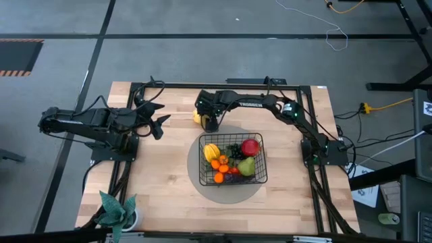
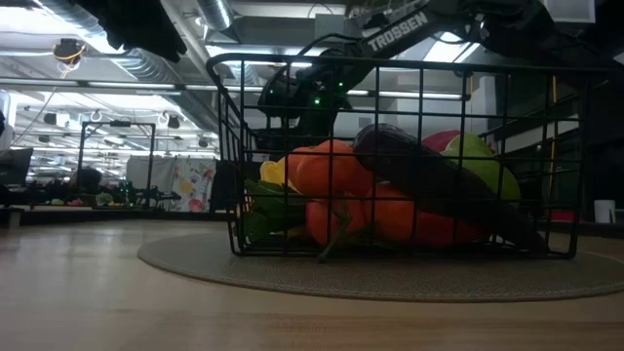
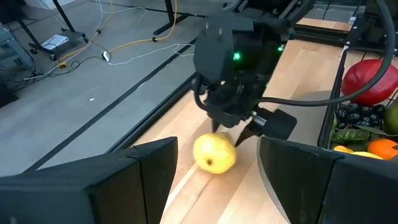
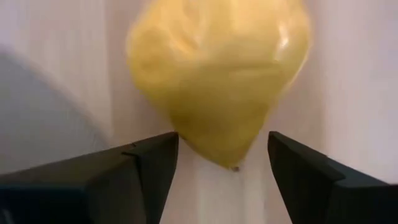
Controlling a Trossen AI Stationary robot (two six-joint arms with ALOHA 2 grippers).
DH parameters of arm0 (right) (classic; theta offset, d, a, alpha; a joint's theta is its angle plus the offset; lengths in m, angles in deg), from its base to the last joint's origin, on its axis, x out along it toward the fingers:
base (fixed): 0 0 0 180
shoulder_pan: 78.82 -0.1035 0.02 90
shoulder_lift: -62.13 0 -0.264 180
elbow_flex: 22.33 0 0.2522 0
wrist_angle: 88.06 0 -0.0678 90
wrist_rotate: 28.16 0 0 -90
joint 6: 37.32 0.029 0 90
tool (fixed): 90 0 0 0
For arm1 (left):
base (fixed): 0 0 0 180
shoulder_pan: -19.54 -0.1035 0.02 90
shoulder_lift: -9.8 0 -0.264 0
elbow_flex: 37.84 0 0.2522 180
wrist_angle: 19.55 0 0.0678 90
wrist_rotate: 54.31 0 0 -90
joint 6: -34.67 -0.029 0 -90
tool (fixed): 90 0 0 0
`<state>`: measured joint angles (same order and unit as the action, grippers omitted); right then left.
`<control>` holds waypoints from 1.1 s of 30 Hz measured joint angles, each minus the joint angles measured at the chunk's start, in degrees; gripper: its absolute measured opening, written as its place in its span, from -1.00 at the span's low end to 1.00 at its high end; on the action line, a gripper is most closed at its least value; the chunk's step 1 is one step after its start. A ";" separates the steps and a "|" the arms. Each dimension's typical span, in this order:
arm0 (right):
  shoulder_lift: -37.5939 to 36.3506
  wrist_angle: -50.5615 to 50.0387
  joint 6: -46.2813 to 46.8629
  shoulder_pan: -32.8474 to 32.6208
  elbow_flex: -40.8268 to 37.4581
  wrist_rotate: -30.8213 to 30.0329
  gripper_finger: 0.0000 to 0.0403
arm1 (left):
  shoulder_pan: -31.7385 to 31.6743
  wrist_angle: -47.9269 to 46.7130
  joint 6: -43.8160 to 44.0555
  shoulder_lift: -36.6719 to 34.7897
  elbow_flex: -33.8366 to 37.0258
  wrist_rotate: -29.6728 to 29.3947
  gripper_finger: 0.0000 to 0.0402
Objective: Build produce basket
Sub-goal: Put the yellow pear into the wire basket
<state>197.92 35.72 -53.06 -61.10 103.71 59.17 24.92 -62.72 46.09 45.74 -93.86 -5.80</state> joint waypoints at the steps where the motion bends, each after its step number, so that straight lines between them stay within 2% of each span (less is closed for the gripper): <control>1: 0.01 1.08 0.02 -0.02 0.09 -0.41 0.17 | 0.01 0.01 0.00 0.04 0.00 0.01 0.08; 11: 0.20 0.21 -0.04 -0.25 0.06 -0.82 0.11 | 0.02 -0.07 -0.02 0.02 0.00 0.01 0.08; 18: 0.20 1.19 -7.03 -0.25 0.51 -0.79 0.04 | 0.00 -0.10 0.00 0.02 0.00 0.01 0.08; 33: 0.75 3.86 -7.00 -1.64 0.56 -0.34 0.04 | 0.01 0.30 0.00 0.04 0.00 0.01 0.08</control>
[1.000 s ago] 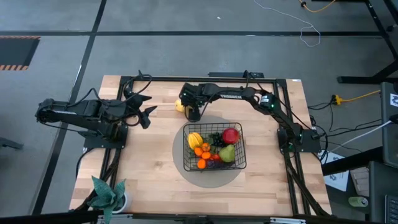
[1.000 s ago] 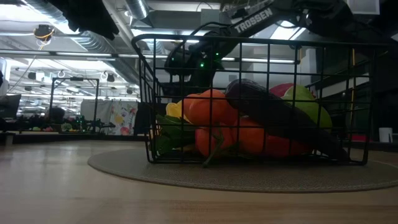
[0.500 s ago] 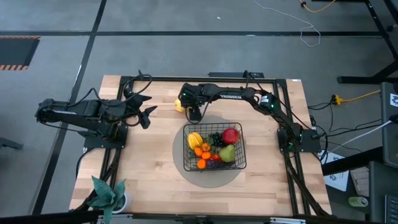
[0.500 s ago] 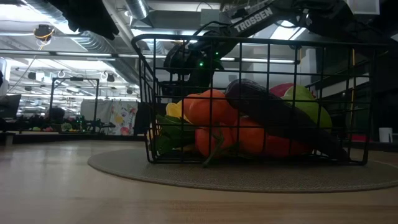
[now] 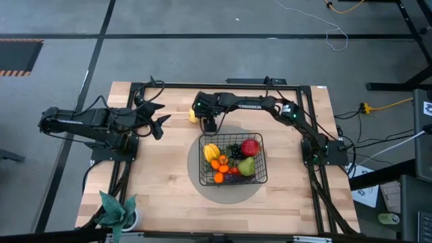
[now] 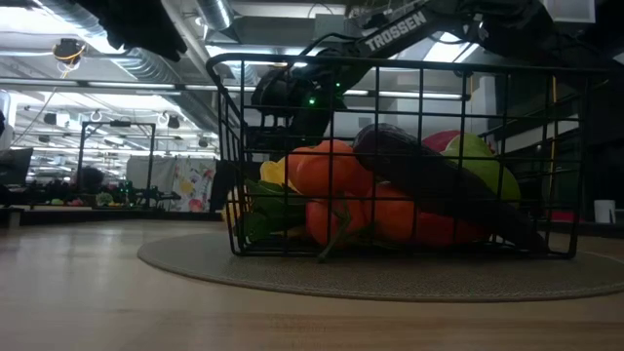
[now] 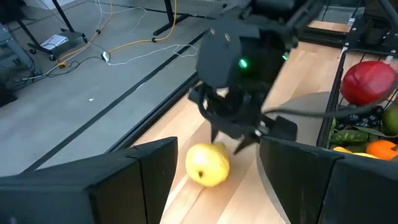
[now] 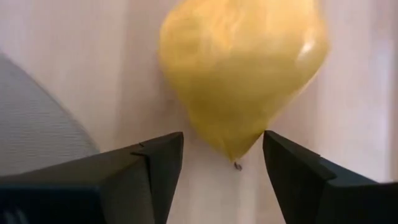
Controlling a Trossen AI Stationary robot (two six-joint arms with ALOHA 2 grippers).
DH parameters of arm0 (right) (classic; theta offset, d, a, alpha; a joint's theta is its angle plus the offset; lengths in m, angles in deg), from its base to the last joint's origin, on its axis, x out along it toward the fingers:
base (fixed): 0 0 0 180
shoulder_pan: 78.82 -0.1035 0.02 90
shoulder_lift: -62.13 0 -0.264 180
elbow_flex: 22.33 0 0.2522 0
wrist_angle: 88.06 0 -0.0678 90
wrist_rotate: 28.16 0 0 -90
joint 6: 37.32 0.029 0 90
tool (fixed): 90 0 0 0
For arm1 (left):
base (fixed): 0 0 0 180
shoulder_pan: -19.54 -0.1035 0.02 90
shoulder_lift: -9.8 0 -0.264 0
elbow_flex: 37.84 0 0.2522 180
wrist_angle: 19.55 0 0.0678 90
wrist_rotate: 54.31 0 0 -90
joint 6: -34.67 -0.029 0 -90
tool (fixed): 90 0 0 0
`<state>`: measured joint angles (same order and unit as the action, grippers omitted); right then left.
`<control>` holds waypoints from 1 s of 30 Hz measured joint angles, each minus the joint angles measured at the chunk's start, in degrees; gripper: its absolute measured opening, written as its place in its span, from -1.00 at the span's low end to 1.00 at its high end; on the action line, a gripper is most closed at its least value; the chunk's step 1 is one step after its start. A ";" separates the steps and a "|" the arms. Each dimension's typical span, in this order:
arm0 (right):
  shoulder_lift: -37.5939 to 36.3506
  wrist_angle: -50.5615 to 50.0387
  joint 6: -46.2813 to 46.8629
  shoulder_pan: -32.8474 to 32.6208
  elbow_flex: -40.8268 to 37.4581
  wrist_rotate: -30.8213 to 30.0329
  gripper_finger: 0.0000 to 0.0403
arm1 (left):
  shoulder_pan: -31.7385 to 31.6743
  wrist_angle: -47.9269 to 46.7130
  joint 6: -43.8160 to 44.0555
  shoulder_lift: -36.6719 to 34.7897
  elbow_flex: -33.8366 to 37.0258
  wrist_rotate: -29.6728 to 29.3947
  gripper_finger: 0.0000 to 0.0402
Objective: Build produce basket
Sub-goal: Put the yellow pear into the wire basket
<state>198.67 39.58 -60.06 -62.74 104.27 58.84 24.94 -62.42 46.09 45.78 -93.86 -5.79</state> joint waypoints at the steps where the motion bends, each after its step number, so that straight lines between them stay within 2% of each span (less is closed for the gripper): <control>1: 0.18 -0.35 -0.02 -0.37 0.00 0.04 0.04 | -0.01 0.23 -0.01 -0.01 0.00 -0.02 0.08; 8: 2.06 0.24 4.98 -2.48 0.00 0.00 0.04 | -0.01 0.46 -0.54 0.00 0.00 -0.02 0.08; 13: 2.67 4.91 10.09 -2.54 0.04 -0.55 0.04 | -0.01 1.00 -1.51 0.01 0.00 -0.04 0.08; 23: 3.53 7.79 13.65 -2.54 -0.05 -0.34 0.02 | 0.01 0.95 -1.60 -0.01 0.00 -0.04 0.08; 26: 4.15 7.91 13.87 -2.54 0.09 -0.21 -0.07 | 0.00 0.92 -1.60 0.01 0.00 -0.04 0.08; 30: 4.36 8.18 16.63 -2.61 -0.15 -0.09 -0.29 | -0.01 0.88 -1.60 0.01 0.00 -0.04 0.08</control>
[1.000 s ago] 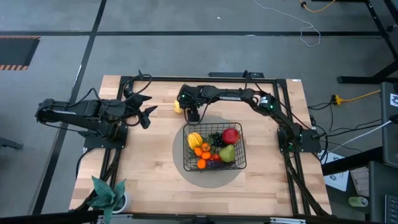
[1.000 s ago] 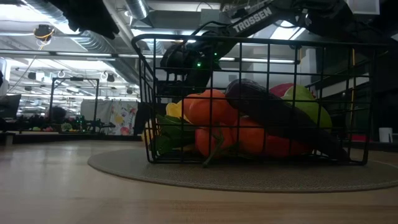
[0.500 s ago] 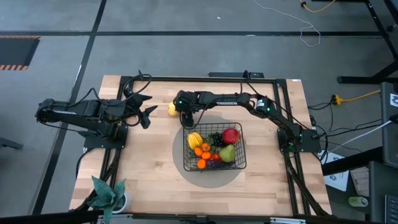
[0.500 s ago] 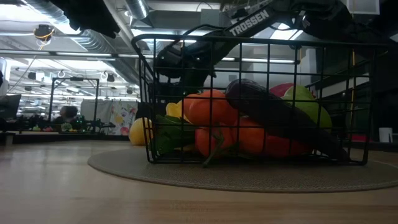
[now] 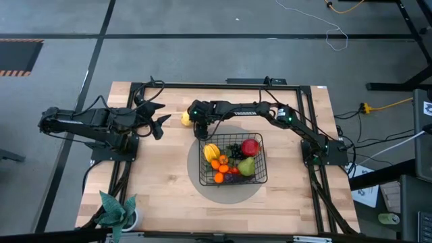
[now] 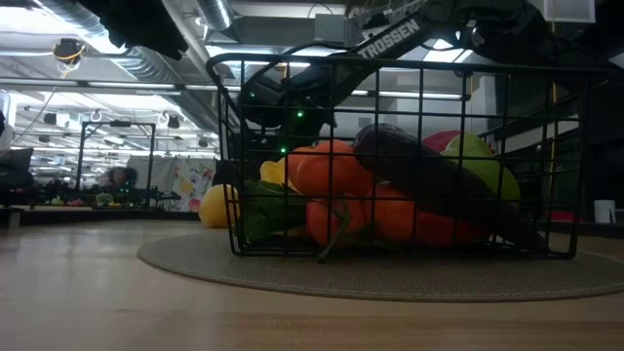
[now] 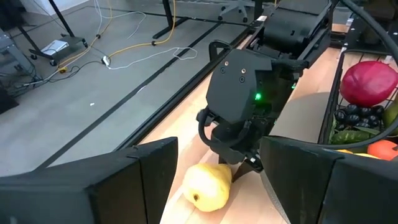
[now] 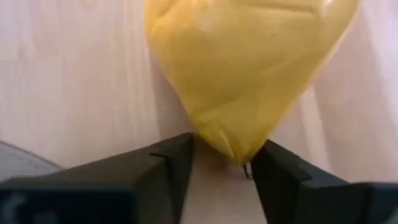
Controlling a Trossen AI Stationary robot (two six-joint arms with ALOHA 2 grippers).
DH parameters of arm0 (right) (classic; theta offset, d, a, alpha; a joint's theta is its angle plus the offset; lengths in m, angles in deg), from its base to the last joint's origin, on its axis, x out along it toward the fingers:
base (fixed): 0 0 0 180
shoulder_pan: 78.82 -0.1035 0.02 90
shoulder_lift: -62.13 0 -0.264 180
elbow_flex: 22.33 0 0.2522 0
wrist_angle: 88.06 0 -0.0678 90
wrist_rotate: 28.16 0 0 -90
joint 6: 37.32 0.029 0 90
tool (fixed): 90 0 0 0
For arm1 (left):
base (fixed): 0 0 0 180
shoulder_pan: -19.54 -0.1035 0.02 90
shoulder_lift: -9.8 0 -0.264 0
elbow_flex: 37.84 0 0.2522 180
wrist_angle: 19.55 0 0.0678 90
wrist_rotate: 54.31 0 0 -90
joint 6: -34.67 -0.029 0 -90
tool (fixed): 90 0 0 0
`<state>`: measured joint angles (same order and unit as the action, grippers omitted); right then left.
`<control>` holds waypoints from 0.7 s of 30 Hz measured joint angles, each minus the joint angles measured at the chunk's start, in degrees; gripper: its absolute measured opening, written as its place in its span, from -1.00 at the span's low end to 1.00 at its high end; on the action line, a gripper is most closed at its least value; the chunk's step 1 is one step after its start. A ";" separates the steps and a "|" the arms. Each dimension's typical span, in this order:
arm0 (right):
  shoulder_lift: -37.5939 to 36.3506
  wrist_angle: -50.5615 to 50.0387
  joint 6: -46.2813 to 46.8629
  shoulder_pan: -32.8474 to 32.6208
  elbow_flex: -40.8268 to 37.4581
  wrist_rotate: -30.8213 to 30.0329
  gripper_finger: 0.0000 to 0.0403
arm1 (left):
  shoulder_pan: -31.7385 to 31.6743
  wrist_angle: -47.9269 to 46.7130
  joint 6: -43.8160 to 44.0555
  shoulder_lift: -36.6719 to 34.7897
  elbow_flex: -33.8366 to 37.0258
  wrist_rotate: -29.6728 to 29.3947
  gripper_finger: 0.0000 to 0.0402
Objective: Build produce basket
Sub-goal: Put the yellow pear into the wire basket
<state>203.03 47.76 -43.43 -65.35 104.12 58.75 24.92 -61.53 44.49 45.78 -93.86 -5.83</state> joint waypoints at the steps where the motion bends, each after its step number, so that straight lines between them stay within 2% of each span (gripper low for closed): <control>1: 0.03 0.24 0.59 0.00 -0.02 0.07 -0.37 | 0.00 0.02 0.00 -0.02 0.00 0.00 0.08; 6: 0.20 1.23 2.81 0.01 -0.07 -0.35 -0.82 | 0.00 0.02 0.00 -0.01 0.00 0.00 0.08; 8: 0.23 1.21 2.76 0.06 -0.07 -0.59 -0.94 | 0.00 0.01 0.00 0.00 0.00 0.00 0.08; 16: -0.58 -0.26 2.28 -1.87 0.43 -2.42 -0.99 | 0.01 0.01 0.00 -0.02 0.00 0.00 0.08; 21: -3.04 -2.26 -1.59 -4.17 4.13 -7.64 -0.99 | 0.02 -0.02 0.00 -0.02 0.00 0.00 0.08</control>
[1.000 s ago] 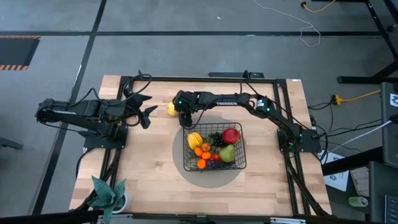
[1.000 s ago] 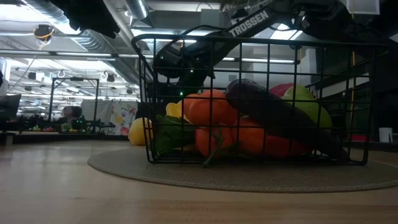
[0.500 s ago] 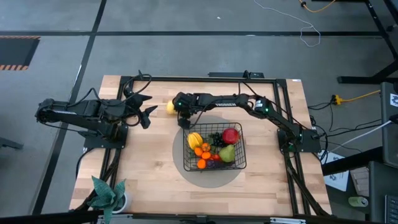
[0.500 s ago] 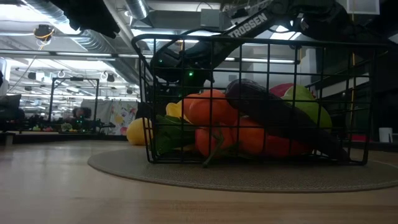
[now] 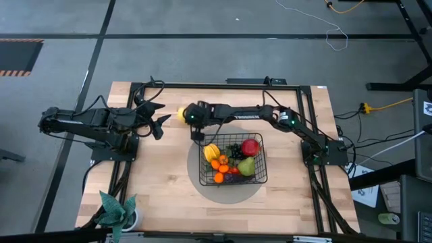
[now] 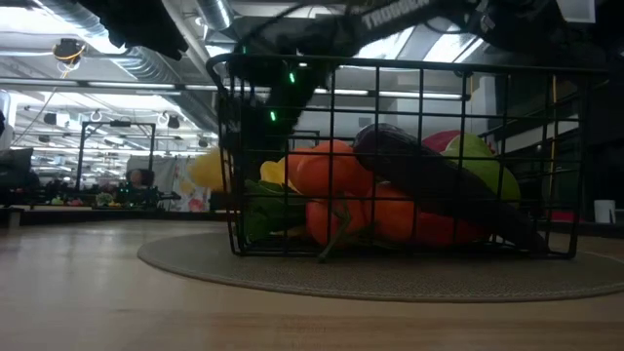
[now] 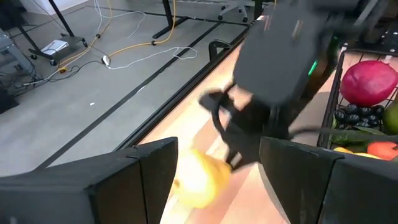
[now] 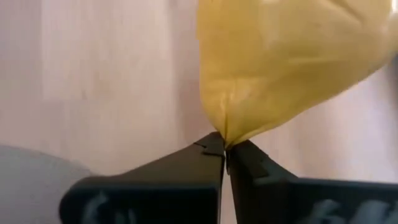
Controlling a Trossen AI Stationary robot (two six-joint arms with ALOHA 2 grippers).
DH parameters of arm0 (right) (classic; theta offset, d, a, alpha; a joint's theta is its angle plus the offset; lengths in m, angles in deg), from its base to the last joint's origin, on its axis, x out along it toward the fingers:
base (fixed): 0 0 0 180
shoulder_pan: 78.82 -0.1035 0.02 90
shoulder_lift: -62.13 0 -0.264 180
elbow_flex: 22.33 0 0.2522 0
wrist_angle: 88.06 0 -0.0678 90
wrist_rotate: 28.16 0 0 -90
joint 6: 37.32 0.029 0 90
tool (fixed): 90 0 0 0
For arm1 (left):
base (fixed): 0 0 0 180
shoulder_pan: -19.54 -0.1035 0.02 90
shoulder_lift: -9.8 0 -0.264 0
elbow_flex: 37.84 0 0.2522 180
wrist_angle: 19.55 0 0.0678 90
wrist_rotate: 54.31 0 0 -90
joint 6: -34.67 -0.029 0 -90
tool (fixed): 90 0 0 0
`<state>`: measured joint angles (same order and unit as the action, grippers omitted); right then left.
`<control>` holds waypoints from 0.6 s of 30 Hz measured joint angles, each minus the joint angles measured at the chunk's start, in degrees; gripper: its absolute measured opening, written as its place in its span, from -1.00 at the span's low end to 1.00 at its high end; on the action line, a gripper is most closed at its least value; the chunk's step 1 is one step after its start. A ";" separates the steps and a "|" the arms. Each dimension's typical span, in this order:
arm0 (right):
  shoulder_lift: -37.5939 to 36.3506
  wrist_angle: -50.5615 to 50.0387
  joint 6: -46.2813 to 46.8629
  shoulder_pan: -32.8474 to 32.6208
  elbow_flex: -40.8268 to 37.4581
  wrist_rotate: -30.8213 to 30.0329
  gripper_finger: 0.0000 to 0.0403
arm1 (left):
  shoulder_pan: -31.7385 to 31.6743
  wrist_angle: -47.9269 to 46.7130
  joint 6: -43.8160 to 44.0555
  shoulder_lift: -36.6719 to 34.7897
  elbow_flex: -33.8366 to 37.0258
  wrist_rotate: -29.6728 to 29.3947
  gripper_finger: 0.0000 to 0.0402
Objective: Build produce basket
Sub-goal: Put the yellow pear into the wire basket
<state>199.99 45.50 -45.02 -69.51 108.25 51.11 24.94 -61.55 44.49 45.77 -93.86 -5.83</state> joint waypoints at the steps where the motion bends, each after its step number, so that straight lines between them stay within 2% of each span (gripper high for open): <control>1: -0.16 -0.52 -0.71 -0.27 1.74 -1.82 -0.99 | -0.01 0.00 0.00 0.00 0.00 0.00 0.08; 4: -0.06 -5.99 -3.22 -0.71 8.14 -5.93 -1.00 | -0.02 -0.01 0.01 0.00 0.00 0.00 0.08; 9: -0.42 -13.96 -5.63 -0.84 18.29 -8.18 -1.00 | 0.00 0.02 0.02 0.02 0.00 0.02 0.08; 11: -3.52 -12.53 -7.73 -0.90 15.76 -7.75 -1.00 | -0.02 0.04 0.02 0.02 0.00 0.02 0.08; 18: -12.36 -25.12 -2.95 -1.06 15.40 -8.16 -1.00 | -0.02 0.00 0.04 0.00 0.00 0.04 0.08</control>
<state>187.63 20.38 -47.97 -70.57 123.66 42.95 24.92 -61.55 44.53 45.76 -93.86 -5.80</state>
